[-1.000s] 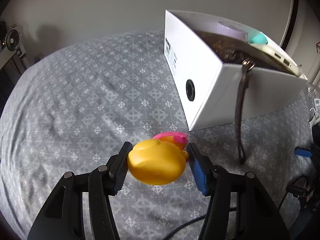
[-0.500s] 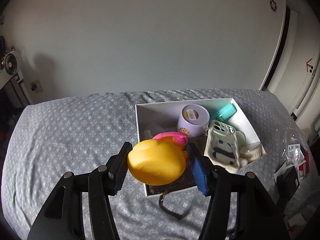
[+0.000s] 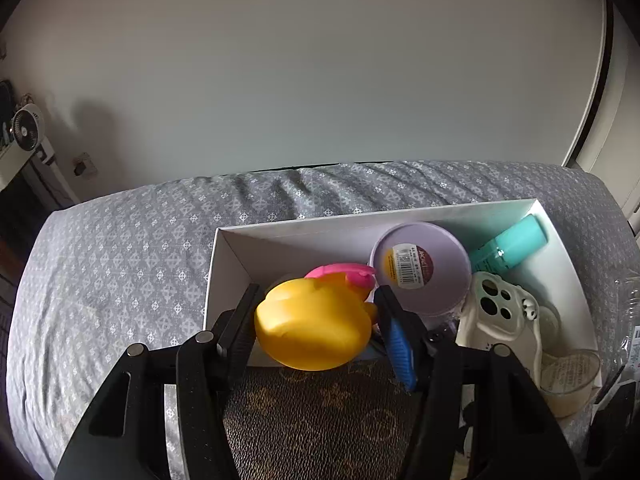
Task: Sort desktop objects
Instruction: 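Carry the yellow duck into the white box and open the left gripper, then withdraw the left gripper from the box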
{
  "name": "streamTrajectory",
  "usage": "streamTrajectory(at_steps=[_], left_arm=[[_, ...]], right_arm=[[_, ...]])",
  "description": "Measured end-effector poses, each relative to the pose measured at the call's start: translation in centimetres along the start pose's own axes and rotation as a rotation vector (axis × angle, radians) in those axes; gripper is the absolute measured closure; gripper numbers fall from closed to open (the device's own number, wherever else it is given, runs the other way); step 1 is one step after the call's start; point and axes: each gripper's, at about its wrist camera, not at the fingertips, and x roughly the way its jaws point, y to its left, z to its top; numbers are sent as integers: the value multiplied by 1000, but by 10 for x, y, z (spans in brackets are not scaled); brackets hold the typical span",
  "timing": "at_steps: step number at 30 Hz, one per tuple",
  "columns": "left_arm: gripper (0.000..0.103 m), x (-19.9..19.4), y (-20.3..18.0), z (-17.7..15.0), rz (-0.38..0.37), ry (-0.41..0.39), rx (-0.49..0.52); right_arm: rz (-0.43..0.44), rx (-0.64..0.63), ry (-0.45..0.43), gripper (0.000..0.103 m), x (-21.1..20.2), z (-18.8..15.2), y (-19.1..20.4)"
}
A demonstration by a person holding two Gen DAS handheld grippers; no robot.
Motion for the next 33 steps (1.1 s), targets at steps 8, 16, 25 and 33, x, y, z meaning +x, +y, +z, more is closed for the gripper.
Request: streamTrajectory(at_steps=[8,16,25,33], left_arm=[[24,-10,-6,-5,106,-15,25],[15,-60,23,-12,190,-102,9],[2,-146,99,-64,249,-181,-99],[1,-179,186,-167,306,-123,-292]], right_arm=[[-4,-1,-3,0,-2,0,1],[-5,-2,-4,0,-3,1,0],[-8,-5,-3,0,-3,2,0],[-20,-11,4,0,1,2,2]])
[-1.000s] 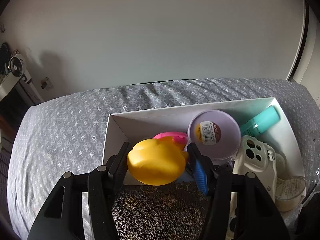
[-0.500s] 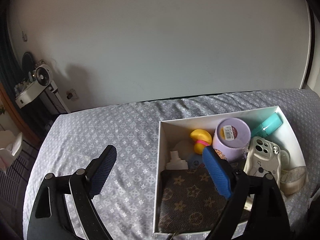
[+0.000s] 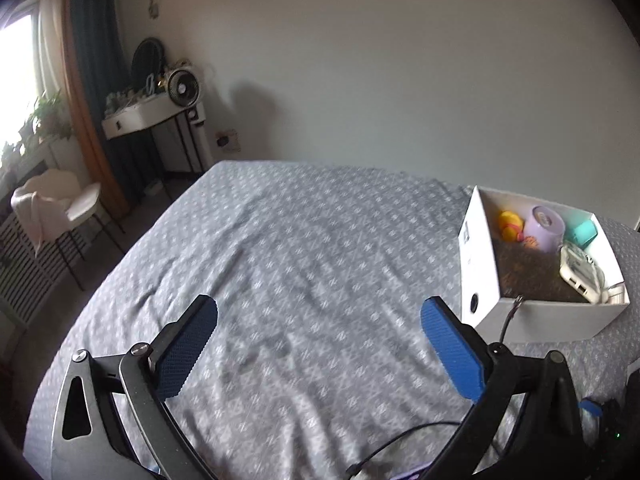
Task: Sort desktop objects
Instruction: 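Withdraw the left gripper from the box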
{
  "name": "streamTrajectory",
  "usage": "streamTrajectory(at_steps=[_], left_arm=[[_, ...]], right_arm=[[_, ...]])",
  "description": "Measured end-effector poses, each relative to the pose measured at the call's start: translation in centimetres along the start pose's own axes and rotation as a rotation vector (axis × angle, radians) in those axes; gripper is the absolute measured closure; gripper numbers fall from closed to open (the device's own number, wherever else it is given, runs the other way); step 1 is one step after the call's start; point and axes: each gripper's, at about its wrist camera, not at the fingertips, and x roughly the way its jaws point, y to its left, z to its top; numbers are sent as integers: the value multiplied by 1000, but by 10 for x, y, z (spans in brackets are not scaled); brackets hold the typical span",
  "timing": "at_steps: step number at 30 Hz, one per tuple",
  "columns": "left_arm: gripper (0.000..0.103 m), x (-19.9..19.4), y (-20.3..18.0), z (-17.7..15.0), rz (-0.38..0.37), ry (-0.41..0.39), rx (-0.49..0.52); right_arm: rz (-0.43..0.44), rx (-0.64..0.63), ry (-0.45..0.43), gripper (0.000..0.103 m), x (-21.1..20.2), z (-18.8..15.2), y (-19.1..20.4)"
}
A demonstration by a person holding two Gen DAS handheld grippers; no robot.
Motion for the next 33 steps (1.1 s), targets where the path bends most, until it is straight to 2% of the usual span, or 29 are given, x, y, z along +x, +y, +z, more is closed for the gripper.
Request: streamTrajectory(at_steps=[6,10,12,19,33], left_arm=[[1,24,57,-92,24,158,-158],[1,41,70,-134,1,260,-247],[1,47,72,-140,-15,284,-270],[1,49,64,-147,-38,296,-231],[1,69,72,-159,-30,342,-282]], right_arm=[[-14,-9,9,0,3,3,3],[-20,-13,14,0,4,4,5],[-24,-15,16,0,4,4,5],[-40,-8,42,0,4,8,9],[-56,15,45,0,-4,14,10]])
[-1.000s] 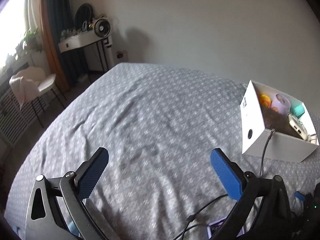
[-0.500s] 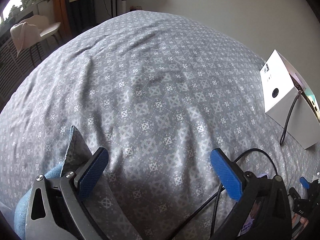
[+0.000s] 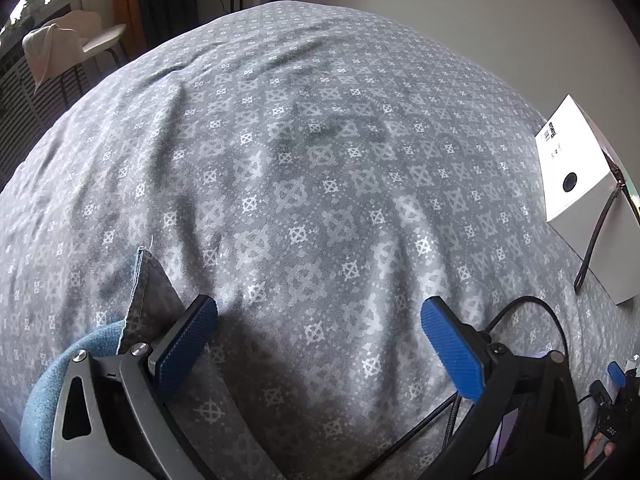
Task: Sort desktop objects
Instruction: 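Withdraw the left gripper from the box, then reach the right gripper to the clear plastic bag of cups and grasp it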
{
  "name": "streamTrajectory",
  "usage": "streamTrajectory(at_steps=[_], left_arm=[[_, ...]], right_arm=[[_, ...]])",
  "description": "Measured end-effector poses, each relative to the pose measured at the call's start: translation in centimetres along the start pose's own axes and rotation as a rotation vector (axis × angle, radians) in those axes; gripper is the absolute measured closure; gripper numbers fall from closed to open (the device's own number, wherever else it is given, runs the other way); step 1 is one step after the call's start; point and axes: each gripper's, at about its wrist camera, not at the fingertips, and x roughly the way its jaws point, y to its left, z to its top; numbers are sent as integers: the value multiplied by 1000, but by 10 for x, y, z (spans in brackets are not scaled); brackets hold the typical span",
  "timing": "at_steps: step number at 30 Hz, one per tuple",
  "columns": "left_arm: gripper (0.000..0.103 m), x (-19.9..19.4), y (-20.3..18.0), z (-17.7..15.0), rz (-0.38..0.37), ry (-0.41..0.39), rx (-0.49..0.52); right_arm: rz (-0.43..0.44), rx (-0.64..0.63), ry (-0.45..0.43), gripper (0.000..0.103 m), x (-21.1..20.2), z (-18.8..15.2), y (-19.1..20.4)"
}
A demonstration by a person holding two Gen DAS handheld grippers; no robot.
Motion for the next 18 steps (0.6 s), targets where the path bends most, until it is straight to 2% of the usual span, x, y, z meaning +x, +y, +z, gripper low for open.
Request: streamTrajectory(at_steps=[9,18], left_arm=[[1,7,3,1,-1,-13,-21],[1,9,6,3,-2,-44,-29]], right_arm=[[4,88,-5,0,-9,6,-11],[63,135,-21,0,-17,21,-6]])
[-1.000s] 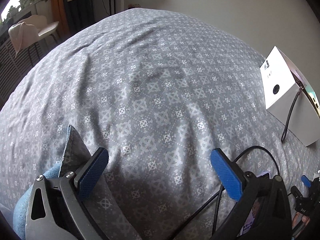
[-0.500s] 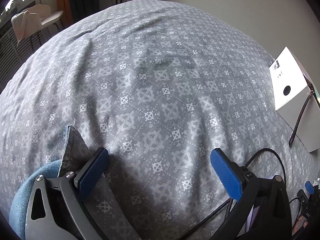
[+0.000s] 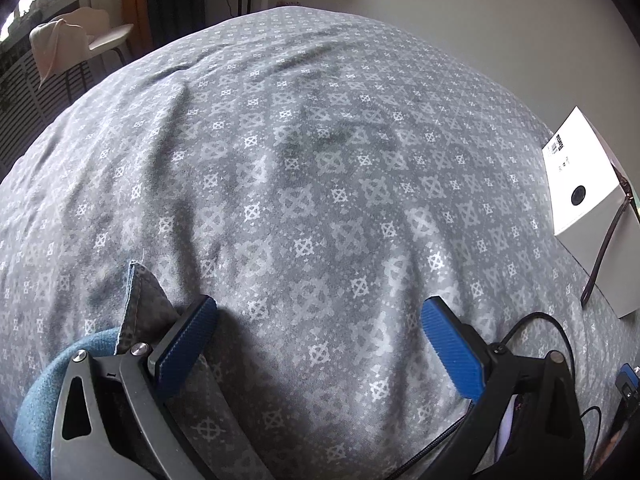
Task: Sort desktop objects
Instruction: 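Reach the right gripper to the clear plastic bag of cups and grasp it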
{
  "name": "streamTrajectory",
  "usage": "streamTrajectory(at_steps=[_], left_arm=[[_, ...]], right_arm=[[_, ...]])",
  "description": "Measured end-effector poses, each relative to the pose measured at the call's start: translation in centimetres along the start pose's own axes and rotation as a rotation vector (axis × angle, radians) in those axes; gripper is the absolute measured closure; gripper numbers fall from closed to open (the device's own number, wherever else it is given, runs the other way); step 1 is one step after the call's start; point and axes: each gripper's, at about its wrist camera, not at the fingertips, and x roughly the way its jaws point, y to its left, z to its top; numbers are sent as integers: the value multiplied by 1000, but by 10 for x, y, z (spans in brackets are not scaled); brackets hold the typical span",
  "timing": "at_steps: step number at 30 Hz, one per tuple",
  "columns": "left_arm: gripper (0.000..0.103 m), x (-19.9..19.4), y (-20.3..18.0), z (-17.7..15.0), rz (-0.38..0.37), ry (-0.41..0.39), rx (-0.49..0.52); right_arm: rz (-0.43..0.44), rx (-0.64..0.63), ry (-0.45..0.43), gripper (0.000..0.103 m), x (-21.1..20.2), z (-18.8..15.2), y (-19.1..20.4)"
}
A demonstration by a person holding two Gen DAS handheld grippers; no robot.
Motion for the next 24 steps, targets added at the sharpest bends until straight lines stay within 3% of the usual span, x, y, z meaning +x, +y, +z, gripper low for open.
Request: streamTrajectory(at_steps=[9,14,20,24], left_arm=[[1,3,2,1,-10,-17,-15],[1,3,2,1,-12,-19,-10],[1,3,2,1,-12,-19,-13],[1,4,1,0,0,-16,-2]], right_arm=[[-10,20,-146,0,-55,47,11],[-47,100,-193,0,-78,62,-11],[-286,237,-260,0,-122,65,-78],[-555,356,-250,0,-151,49,-145]])
